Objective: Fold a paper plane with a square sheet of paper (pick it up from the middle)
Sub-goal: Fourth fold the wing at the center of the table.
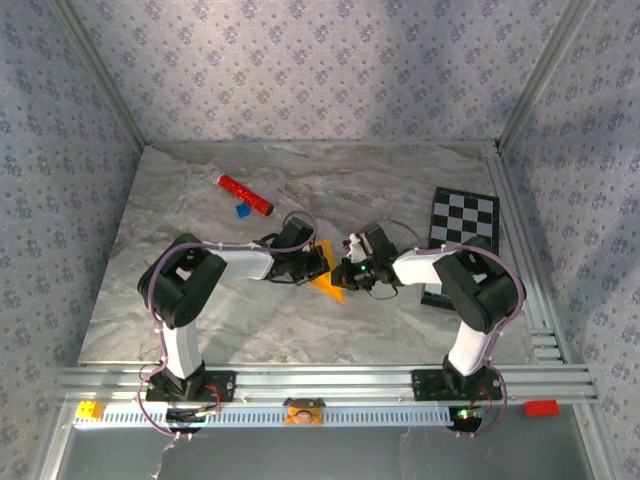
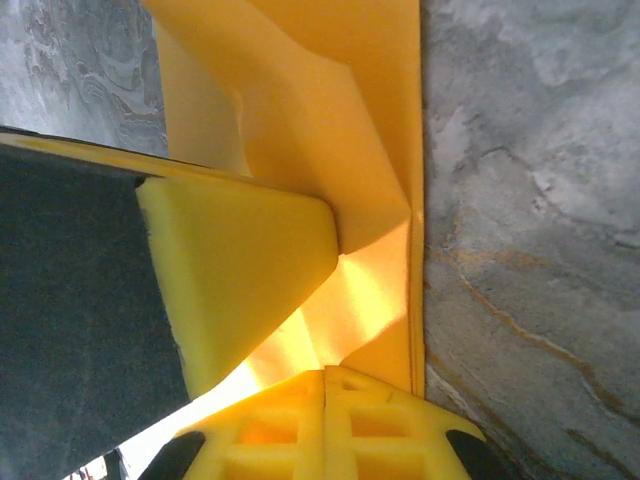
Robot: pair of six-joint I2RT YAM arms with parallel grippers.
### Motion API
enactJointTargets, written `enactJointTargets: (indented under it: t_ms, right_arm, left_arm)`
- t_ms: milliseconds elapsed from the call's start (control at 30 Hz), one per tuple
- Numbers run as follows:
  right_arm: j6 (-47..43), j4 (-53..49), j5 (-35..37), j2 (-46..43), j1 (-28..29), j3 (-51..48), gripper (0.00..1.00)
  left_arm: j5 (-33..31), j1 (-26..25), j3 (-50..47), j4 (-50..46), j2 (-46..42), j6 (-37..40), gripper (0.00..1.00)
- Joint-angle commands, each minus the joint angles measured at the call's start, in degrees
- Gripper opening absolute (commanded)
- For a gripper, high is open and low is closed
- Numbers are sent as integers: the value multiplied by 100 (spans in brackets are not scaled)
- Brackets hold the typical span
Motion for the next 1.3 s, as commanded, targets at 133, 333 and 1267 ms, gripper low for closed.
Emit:
enactJointTargets:
  t_ms: [133,333,1267]
  right_arm:
    - [-52,-959,486,173,-44,-355,0]
    - [-114,-990,460,175,-35,-313,0]
    - [-123,-901,356,147,-44,-364,0]
  left_arm:
    - [-354,250,170,-482,271,171,4]
    - [-398,479,458,-699,392,312,4]
    - [79,1670,1172,-1087,1047,1364,4]
